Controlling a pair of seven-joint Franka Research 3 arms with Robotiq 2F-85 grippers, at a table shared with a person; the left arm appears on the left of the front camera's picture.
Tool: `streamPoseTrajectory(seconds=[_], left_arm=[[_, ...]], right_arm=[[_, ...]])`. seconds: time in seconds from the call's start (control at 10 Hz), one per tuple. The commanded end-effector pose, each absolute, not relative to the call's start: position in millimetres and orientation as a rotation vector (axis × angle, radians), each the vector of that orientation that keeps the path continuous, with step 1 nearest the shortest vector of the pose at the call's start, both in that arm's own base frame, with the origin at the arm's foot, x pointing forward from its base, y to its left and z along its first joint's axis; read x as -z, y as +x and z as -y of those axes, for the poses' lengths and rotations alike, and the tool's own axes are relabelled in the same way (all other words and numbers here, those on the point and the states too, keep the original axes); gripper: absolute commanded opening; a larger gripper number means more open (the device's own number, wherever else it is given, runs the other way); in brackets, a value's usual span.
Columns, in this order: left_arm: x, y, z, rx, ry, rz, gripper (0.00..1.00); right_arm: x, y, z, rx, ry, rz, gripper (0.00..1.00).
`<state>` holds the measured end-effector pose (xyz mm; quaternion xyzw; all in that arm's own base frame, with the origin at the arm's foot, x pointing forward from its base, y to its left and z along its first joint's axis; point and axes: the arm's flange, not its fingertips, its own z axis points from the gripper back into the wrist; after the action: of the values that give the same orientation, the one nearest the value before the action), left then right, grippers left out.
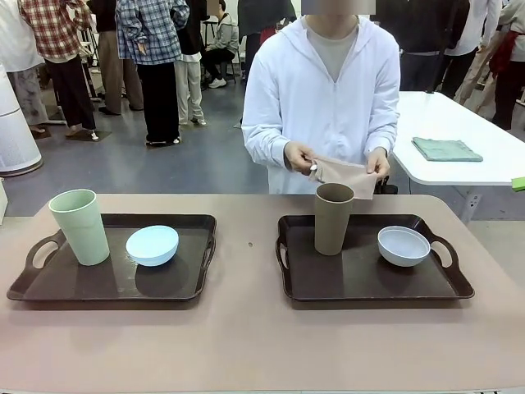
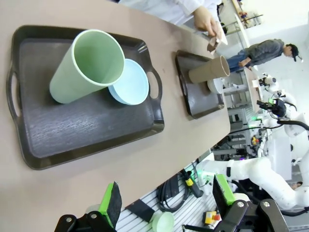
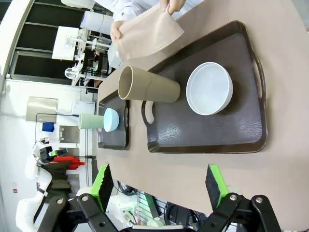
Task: Set up a tray with a mat and arrange the tableware.
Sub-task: Pick up the Picnic Bowl and Reusable plastic cup from the Handle tray in front of the human's position and hold them in the air.
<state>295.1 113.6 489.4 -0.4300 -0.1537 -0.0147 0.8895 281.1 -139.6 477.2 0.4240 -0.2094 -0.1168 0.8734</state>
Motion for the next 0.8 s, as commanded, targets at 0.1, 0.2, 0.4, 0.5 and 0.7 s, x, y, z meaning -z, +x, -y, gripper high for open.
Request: streamPoseTrajectory(seconds=[0.1,0.2,0.4,0.5,0.7], left_arm=[[-527.2,340.6,-61.2,0.241,-0.675,0.457,1.00],[-539.3,345.6,-42.2,0.302,-0.611,0.489,1.00],[-579.2,356.1,19.5,0.572,-0.410,0.572,1.00],[-586.4,364.0,50.2,0.713,-0.331,0.554,1.00],[-596.9,395.2,112.9,0.944,-0.248,0.386,1.00]], right_arm=[[-504.8,309.6,106.1,0.137,0.686,0.308,1.00],[-511.9,310.9,99.1,0.109,0.594,0.264,1.00],[-532.2,313.3,71.7,0.053,0.361,0.171,1.00],[-536.3,317.1,59.1,0.049,0.281,0.139,1.00],[-519.9,343.1,30.7,0.100,0.159,0.059,1.00]])
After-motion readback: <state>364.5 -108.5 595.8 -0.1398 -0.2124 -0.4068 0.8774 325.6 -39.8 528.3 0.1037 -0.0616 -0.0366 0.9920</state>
